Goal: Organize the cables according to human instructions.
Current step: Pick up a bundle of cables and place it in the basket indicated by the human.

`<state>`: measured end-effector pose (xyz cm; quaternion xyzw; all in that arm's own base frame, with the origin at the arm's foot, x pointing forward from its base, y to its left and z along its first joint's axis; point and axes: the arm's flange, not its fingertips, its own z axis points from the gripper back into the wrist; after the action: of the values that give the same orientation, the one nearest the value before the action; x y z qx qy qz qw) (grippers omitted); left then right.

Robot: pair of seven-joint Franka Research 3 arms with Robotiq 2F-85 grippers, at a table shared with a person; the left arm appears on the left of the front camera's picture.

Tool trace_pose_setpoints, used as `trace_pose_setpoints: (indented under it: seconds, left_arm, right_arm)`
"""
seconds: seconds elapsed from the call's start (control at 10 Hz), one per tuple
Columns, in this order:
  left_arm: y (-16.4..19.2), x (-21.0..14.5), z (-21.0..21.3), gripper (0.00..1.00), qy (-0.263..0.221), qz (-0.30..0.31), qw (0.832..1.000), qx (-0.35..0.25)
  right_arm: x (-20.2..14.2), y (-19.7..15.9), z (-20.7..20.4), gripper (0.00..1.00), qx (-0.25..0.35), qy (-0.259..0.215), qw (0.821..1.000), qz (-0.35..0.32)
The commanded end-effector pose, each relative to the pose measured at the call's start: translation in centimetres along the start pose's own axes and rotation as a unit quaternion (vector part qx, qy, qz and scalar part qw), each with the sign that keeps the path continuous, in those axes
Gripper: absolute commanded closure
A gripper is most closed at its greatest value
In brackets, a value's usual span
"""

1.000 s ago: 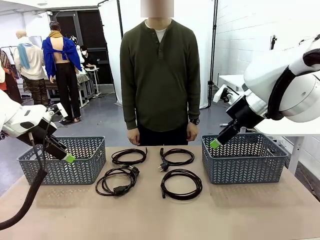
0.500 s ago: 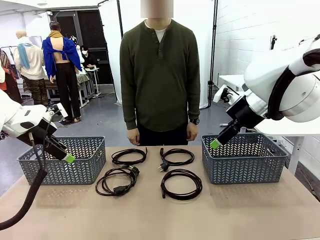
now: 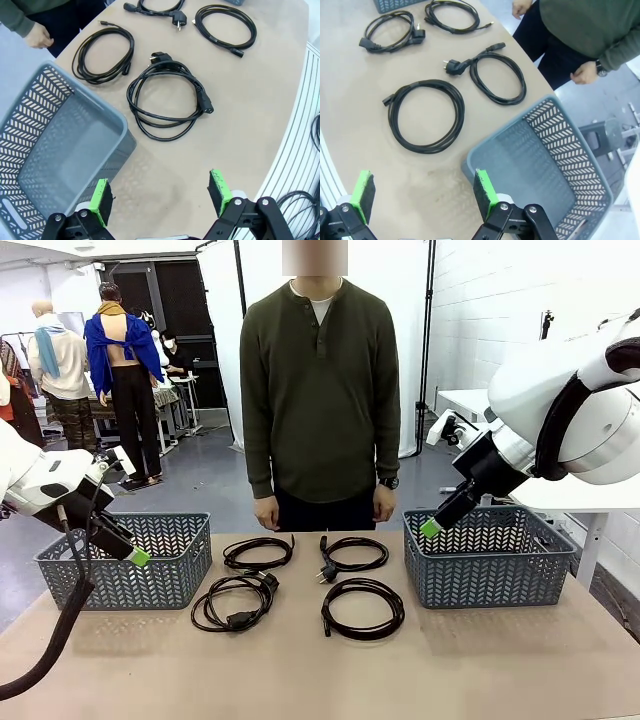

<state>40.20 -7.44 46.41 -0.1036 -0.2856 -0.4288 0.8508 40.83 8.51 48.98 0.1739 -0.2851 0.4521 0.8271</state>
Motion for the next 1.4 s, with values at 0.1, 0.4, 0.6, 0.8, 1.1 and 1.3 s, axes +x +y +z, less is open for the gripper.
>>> trace_pose_setpoints:
  seconds: [0.1,0.4,0.6,0.8,1.1,1.3]
  left_arm:
    - [0.09,-0.08,0.08,0.0,-0.006,0.003,1.0,-0.008]
    - [0.09,-0.08,0.08,0.0,-0.006,0.003,1.0,-0.008]
    - [0.09,-0.08,0.08,0.0,-0.006,0.003,1.0,-0.008]
    - [0.09,-0.08,0.08,0.0,-0.006,0.003,1.0,-0.008]
    - [0.09,-0.08,0.08,0.0,-0.006,0.003,1.0,-0.008]
    - [0.09,-0.08,0.08,0.0,-0.006,0.003,1.0,-0.008]
  right_arm:
    - [0.03,-0.18,-0.16,0.0,0.007,-0.013,1.0,0.0]
    - [0.03,-0.18,-0.16,0.0,0.007,-0.013,1.0,0.0]
    - [0.03,-0.18,-0.16,0.0,0.007,-0.013,1.0,0.0]
    - [0.03,-0.18,-0.16,0.0,0.007,-0.013,1.0,0.0]
    - [0.03,-0.18,-0.16,0.0,0.007,-0.013,1.0,0.0]
    - [0.03,-0.18,-0.16,0.0,0.007,-0.013,1.0,0.0]
